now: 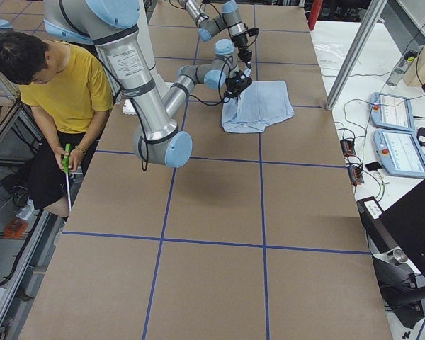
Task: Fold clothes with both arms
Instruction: 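Lift the near edge with both grippers and fold it over the far edge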
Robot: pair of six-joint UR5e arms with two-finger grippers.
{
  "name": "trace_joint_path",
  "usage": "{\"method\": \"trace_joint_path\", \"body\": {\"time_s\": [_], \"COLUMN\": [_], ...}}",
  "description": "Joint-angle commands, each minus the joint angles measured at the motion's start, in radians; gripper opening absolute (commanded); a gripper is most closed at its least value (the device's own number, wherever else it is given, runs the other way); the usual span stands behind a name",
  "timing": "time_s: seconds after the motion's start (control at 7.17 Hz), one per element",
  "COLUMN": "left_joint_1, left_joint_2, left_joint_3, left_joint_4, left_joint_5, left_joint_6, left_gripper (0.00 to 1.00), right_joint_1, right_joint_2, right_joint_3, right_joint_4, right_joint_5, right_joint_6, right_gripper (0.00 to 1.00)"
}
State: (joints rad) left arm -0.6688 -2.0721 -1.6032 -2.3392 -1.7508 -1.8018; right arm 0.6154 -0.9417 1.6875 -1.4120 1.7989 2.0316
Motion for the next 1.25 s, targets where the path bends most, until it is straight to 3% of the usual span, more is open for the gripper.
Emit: {"method": "trace_joint_path", "body": {"time_s": [0.0, 0.28, 0.7, 1.12], "left_joint_1": [-0.055, -0.069, -0.083, -0.121], "left_joint_2": [-0.113, -0.172, -0.235, -0.25], "left_joint_3": [0.176, 0.242, 0.414, 0.483], "left_joint_4": [-0.044, -0.054, -0.153, -0.158], "left_joint_5": [-0.004, -0.001, 0.007, 0.034], "left_joint_6": [0.024, 0.024, 0.03, 0.094], "left_gripper": [0.0, 0.0, 0.0, 0.0], "right_joint_1": [0.134, 0.171, 0.17, 0.17], "right_joint_2": [0.182, 0.312, 0.354, 0.383], "right_joint_3": [-0.307, -0.502, -0.645, -0.739], "right_joint_4": [0.002, 0.033, 0.197, 0.278], "right_joint_5": [0.098, 0.1, 0.1, 0.097], "right_joint_6": [-0.163, -0.212, -0.209, -0.209], "right_gripper": [0.0, 0.0, 0.0, 0.0]}}
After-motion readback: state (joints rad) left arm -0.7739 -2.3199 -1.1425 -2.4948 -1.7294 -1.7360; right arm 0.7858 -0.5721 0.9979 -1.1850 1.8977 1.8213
